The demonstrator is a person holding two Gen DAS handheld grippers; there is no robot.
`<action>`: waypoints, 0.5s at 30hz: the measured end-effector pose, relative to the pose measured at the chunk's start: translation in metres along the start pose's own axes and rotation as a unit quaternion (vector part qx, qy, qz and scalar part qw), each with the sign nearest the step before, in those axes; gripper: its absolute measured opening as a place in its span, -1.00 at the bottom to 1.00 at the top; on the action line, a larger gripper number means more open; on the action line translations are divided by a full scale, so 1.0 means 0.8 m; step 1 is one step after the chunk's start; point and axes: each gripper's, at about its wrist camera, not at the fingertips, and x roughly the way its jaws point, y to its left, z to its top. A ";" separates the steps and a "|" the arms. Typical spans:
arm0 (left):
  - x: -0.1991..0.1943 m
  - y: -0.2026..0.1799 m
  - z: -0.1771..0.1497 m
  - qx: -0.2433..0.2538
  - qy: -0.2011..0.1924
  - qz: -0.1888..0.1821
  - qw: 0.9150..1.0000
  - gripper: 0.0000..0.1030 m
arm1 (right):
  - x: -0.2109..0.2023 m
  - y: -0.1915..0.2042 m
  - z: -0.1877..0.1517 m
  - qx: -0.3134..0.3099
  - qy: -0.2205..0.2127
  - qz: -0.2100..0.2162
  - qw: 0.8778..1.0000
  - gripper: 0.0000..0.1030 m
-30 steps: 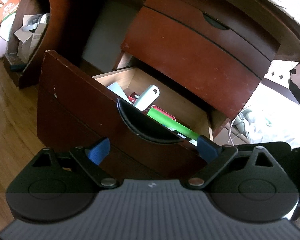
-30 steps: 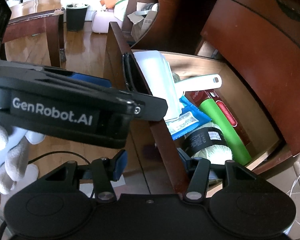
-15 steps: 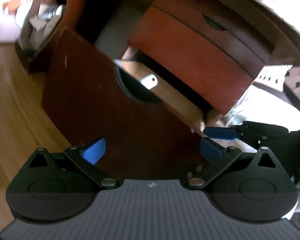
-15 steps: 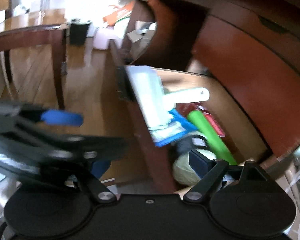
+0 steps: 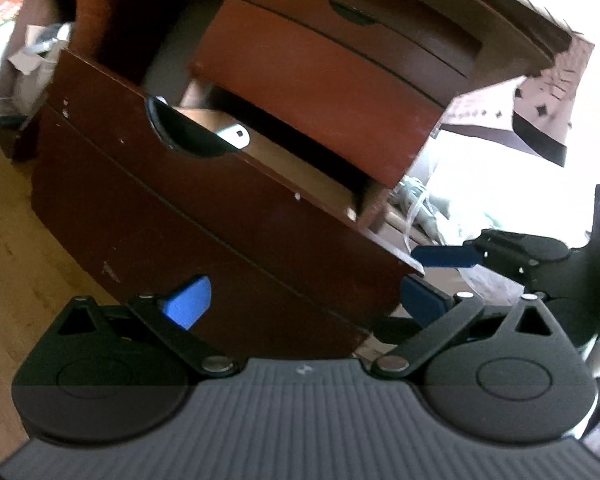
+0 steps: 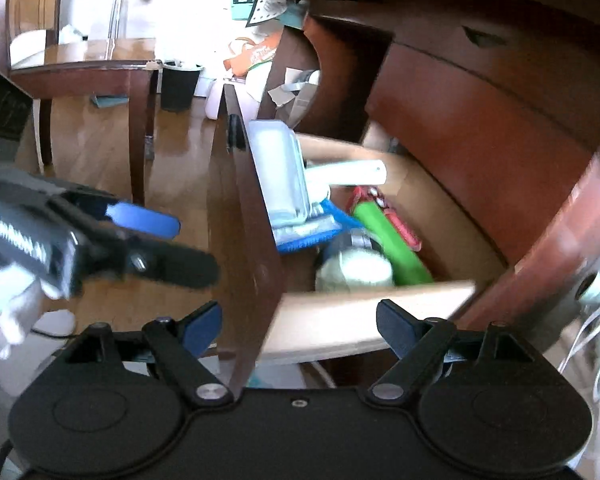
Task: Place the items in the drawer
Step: 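Open the left gripper and withdraw it from the drawer handle, then lower both tools toward the blue-trigger spray bottle on the rug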
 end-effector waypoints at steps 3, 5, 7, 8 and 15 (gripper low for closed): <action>-0.011 0.009 -0.003 0.006 0.025 -0.032 0.999 1.00 | -0.005 -0.017 -0.030 0.017 -0.004 0.001 1.000 0.72; -0.016 0.010 -0.001 0.017 0.032 -0.035 0.999 1.00 | -0.004 -0.030 -0.056 0.046 -0.009 0.023 0.999 0.72; -0.017 0.006 -0.001 0.039 0.028 -0.038 0.998 1.00 | -0.002 -0.041 -0.083 0.084 -0.012 0.051 0.995 0.72; -0.014 0.004 -0.003 0.046 0.031 -0.040 0.998 1.00 | 0.003 -0.045 -0.094 0.103 -0.009 0.059 0.993 0.72; 0.049 0.013 -0.034 0.075 0.116 -0.035 0.990 1.00 | 0.072 -0.029 -0.152 0.141 0.063 0.055 0.986 0.70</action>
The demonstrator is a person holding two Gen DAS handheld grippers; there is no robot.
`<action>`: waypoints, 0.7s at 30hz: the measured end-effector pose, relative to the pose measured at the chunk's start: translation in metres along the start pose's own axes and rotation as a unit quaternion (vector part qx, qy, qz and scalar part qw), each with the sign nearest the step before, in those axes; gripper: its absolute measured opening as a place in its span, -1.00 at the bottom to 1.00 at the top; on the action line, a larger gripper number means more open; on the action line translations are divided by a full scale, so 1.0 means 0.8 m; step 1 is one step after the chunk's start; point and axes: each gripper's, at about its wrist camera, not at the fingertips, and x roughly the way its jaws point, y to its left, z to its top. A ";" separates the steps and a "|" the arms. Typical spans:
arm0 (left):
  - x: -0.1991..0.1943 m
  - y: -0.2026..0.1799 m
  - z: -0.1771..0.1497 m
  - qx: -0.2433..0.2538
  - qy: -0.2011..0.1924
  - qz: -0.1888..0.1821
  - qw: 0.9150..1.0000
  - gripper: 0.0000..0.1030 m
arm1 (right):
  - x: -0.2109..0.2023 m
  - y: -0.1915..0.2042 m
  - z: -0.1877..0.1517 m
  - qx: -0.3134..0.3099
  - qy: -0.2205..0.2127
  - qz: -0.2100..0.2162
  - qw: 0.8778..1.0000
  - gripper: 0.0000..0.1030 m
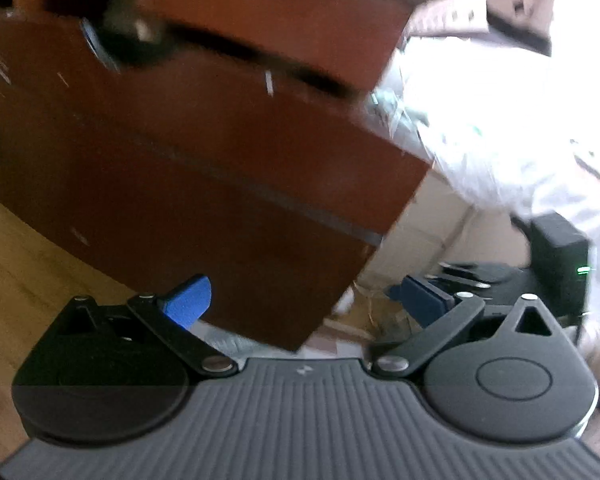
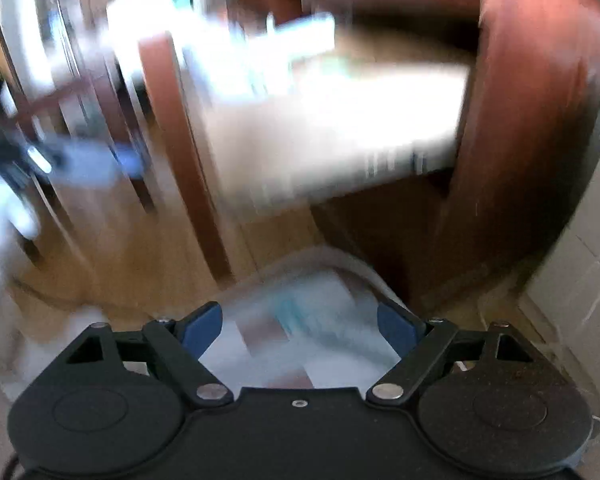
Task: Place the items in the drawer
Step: 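Lower both tools toward the blue-trigger spray bottle on the rug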
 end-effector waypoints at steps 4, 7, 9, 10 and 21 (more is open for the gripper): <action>0.040 0.029 -0.022 -0.017 0.056 0.005 0.998 1.00 | 0.055 0.019 -0.013 -0.067 0.041 -0.016 0.997 0.68; 0.059 0.055 -0.035 -0.054 0.083 0.039 0.994 1.00 | 0.084 0.003 -0.026 -0.023 0.038 0.007 0.999 0.69; 0.066 0.071 -0.040 -0.086 0.090 0.051 0.991 1.00 | 0.102 -0.002 -0.036 -0.031 0.048 -0.007 0.998 0.69; 0.071 0.076 -0.045 -0.089 0.095 0.047 0.990 1.00 | 0.110 -0.003 -0.041 -0.052 0.048 -0.018 0.997 0.69; 0.182 0.149 -0.133 -0.220 0.100 0.093 0.966 1.00 | 0.205 -0.060 -0.057 -0.029 0.079 -0.024 0.996 0.50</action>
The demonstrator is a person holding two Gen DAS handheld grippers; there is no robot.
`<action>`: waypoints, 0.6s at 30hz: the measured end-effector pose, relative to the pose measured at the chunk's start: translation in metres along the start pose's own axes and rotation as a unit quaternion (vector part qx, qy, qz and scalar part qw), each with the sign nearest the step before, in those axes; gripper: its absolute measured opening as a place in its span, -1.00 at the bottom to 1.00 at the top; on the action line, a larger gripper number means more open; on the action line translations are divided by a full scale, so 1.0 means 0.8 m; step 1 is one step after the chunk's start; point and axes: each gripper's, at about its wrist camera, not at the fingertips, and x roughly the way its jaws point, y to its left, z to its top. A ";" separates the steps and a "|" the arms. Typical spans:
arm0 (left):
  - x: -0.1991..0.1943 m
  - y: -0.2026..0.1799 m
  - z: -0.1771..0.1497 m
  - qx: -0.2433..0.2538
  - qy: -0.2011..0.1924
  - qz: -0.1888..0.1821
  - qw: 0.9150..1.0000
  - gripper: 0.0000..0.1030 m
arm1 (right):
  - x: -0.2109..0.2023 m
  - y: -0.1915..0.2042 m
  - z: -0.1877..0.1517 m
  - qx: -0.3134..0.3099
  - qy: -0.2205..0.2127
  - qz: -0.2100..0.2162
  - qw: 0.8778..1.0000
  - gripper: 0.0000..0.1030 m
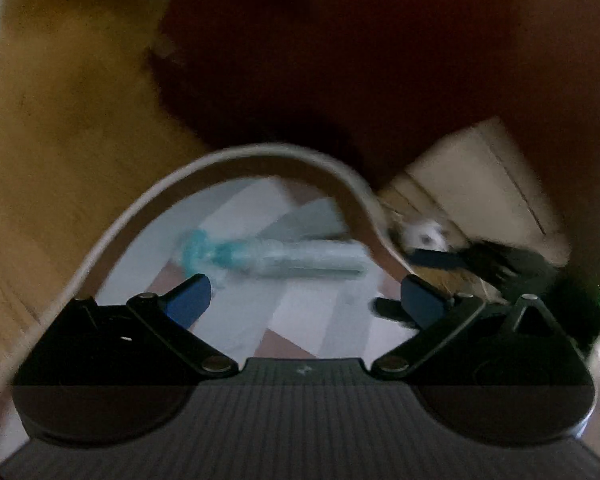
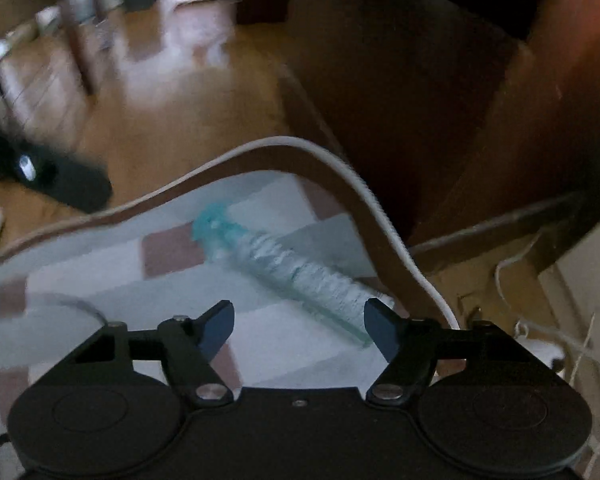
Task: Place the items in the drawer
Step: 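Lower both tools toward the blue-trigger spray bottle on the rug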
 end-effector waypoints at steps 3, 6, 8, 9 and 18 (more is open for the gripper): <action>0.051 0.025 0.002 -0.073 0.026 0.037 0.996 1.00 | 0.029 -0.031 -0.003 0.068 -0.004 0.000 0.998 0.50; 0.074 0.032 0.006 -0.071 0.015 0.060 0.996 1.00 | 0.054 -0.051 -0.005 0.099 0.003 0.009 0.995 0.51; 0.088 0.030 0.010 -0.078 0.006 0.051 0.996 1.00 | 0.071 -0.058 -0.005 0.104 0.012 -0.002 0.995 0.55; 0.094 0.032 0.012 -0.091 0.008 0.040 0.995 1.00 | 0.079 -0.065 -0.005 0.117 0.017 -0.001 0.993 0.56; 0.113 0.030 0.016 -0.108 0.008 0.050 0.993 1.00 | 0.126 -0.106 -0.006 0.206 0.023 0.040 0.977 0.69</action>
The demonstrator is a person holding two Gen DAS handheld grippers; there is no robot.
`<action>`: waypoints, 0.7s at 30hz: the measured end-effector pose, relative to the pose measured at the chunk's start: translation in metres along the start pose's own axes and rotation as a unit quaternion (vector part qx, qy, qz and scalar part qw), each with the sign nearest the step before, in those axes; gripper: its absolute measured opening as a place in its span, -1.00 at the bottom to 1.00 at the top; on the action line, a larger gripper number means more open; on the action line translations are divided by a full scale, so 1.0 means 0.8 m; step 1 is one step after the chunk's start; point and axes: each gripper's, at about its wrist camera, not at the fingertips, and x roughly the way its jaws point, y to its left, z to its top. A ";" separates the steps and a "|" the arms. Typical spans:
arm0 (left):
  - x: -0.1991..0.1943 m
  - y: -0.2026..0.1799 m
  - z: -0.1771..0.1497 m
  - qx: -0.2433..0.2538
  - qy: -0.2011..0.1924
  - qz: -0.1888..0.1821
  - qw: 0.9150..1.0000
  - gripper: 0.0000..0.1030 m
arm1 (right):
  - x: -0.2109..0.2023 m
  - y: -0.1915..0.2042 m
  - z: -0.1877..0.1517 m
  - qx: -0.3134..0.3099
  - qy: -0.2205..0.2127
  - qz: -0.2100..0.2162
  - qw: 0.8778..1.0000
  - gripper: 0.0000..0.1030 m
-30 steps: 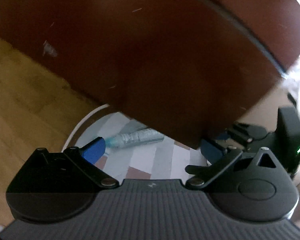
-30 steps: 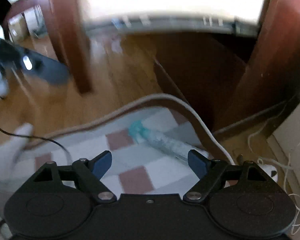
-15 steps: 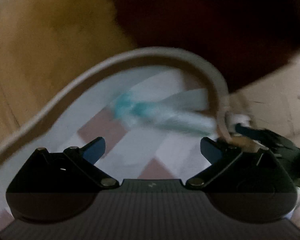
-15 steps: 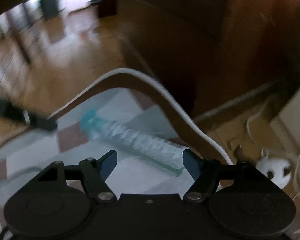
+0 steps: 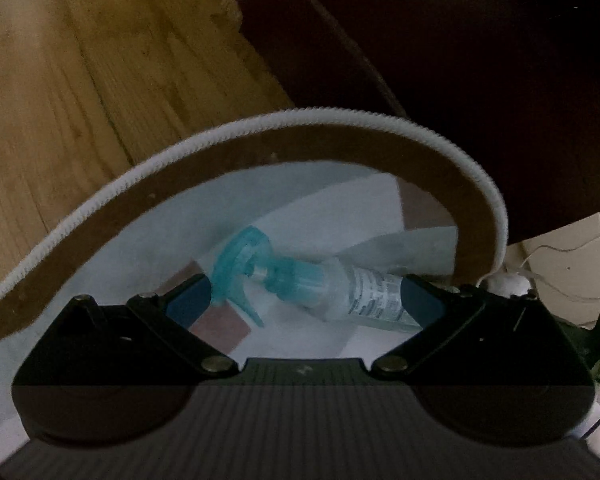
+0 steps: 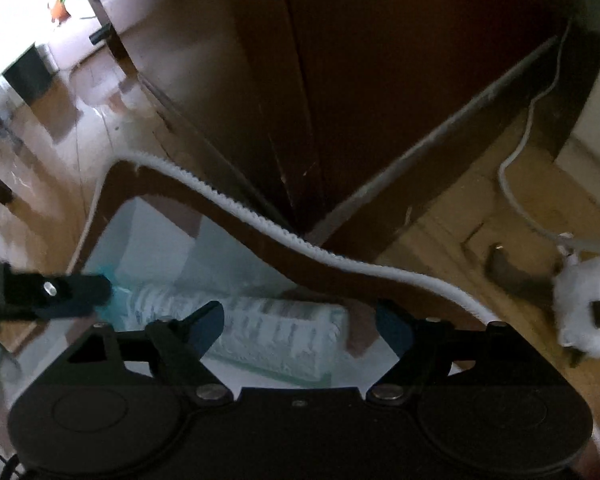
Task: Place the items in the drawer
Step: 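Lower both tools toward the blue-trigger spray bottle on the rug, then close the left gripper around the spray bottle body while the right tool steadies it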
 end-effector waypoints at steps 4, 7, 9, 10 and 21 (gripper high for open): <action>-0.009 0.020 -0.023 -0.051 0.007 -0.022 0.998 1.00 | 0.012 0.005 -0.004 0.008 -0.007 0.027 1.000 0.81; -0.013 0.034 -0.038 -0.100 0.003 -0.051 0.994 1.00 | 0.016 0.018 -0.010 -0.006 -0.014 0.020 1.000 0.90; -0.016 0.039 -0.044 -0.124 -0.003 -0.058 0.991 1.00 | 0.017 0.022 -0.009 -0.001 -0.003 0.023 1.000 0.90; -0.017 0.041 -0.045 -0.131 -0.005 -0.060 0.989 1.00 | 0.019 0.024 -0.009 0.001 0.012 0.029 1.000 0.90; -0.019 0.043 -0.046 -0.157 0.034 -0.053 0.986 1.00 | 0.020 0.130 -0.058 -0.133 0.139 0.092 0.977 0.88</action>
